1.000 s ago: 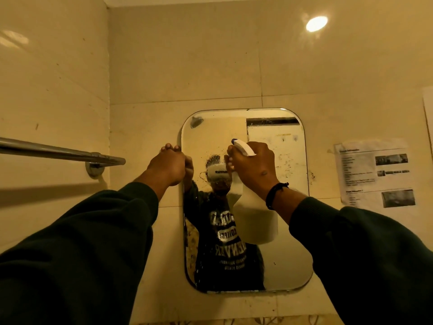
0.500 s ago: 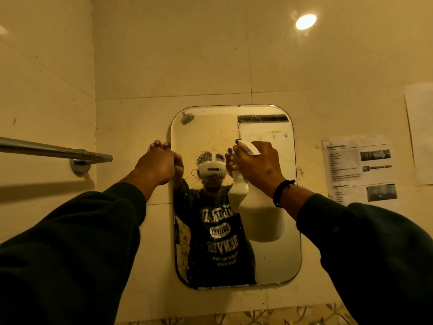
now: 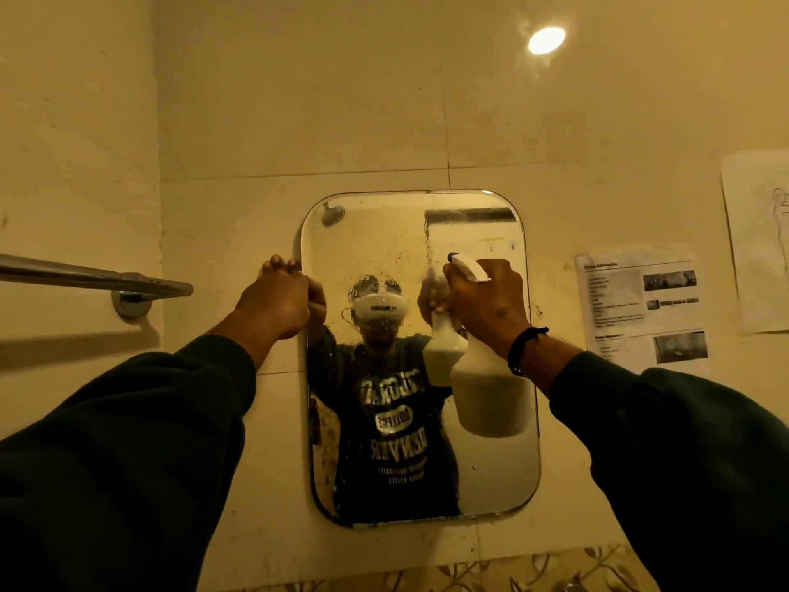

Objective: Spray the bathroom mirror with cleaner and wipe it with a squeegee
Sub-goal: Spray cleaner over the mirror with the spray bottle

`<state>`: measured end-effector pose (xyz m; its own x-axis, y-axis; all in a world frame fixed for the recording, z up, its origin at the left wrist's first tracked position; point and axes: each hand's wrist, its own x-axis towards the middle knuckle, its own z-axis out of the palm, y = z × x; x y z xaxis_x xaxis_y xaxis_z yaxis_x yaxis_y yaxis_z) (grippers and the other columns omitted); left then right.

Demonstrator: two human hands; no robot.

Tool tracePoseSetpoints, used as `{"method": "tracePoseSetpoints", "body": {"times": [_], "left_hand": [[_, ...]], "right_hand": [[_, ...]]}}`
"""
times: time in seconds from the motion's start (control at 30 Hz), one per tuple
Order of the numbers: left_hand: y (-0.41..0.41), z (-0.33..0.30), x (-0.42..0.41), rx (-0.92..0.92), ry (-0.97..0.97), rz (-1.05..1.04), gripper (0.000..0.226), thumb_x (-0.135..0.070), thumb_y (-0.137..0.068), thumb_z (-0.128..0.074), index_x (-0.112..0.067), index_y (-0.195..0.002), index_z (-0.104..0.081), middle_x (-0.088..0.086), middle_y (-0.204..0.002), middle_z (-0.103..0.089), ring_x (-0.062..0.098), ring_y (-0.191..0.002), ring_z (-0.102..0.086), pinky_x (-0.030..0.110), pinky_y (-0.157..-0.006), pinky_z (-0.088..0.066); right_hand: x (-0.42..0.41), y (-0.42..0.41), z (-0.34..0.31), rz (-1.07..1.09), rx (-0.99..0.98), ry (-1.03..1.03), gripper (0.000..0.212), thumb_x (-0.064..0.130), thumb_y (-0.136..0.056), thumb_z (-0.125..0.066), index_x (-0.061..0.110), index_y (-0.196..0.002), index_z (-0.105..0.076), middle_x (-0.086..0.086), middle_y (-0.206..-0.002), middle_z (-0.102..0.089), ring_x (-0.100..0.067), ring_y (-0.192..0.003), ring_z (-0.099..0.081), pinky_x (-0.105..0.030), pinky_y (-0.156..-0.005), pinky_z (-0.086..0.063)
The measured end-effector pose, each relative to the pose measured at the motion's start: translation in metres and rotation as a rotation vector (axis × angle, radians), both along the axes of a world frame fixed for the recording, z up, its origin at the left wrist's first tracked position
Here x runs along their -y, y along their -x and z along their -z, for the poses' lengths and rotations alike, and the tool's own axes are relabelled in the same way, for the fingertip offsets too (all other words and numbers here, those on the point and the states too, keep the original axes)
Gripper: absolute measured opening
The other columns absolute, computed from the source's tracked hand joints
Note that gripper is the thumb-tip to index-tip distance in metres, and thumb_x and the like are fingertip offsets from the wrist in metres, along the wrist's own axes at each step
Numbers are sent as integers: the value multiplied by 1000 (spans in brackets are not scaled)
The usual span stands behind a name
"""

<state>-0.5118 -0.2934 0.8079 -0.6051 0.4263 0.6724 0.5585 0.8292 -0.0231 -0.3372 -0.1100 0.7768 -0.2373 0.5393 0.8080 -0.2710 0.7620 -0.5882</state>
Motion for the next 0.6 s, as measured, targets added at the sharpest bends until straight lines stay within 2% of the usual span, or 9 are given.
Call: {"method": "tracePoseSetpoints", "body": {"times": [0.13,0.2,0.3,0.37,0.43,0.5,0.6], "left_hand": [[3,0,2,-1,1,3,56,-14,-98,-48,-12,-150,-27,19,-157,-21,34,-144,-25,41,-108,-37],[4,0,2,-8,2,4,56,-15,-98,-48,-12,-150,-27,19,-156,-23,34,-142,-28,41,-107,-39],[5,0,1,-13,-4,3,55,-14,-98,-49,-12,-149,-29,19,-155,-24,34,-141,-29,41,-106,-39],[5,0,1,-19,-2,-2,55,-14,-97,-50,-11,-149,-29,19,-155,-24,34,-143,-26,41,-107,-38],[4,1,1,-15,2,-4,56,-14,-98,-49,-11,-150,-27,19,-156,-23,34,-144,-24,41,-108,-37],[5,1,1,-12,4,-5,55,-15,-98,-49,-11,-149,-29,18,-153,-28,33,-141,-31,40,-106,-40],[6,1,1,-8,5,-4,55,-15,-98,-50,-11,-149,-29,18,-151,-31,33,-138,-35,40,-104,-41]], "right_hand": [[-12,-8,2,82,7,4,24,33,-93,-62,17,-75,-67,6,-63,-59,-10,-59,-55,-22,-53,-37],[-16,-15,3,94,-21,41,23,31,-94,-62,18,-75,-66,6,-65,-59,-8,-60,-55,-19,-51,-36],[-22,-26,4,74,-83,99,21,27,-95,-61,11,-82,-66,1,-68,-60,-14,-65,-60,-15,-50,-38],[-24,-33,5,23,-112,147,22,22,-96,-60,9,-79,-63,0,-66,-57,-10,-61,-60,-13,-46,-39],[-29,-34,6,106,-53,121,27,27,-95,-60,5,-83,-67,-3,-68,-57,-12,-57,-54,-16,-48,-37],[-35,-35,7,169,-16,117,32,32,-94,-62,1,-87,-70,-4,-68,-58,-12,-56,-51,-20,-49,-37],[-43,-37,12,184,-10,134,34,35,-91,-62,2,-82,-70,-12,-72,-64,-24,-66,-59,-31,-57,-47]]}}
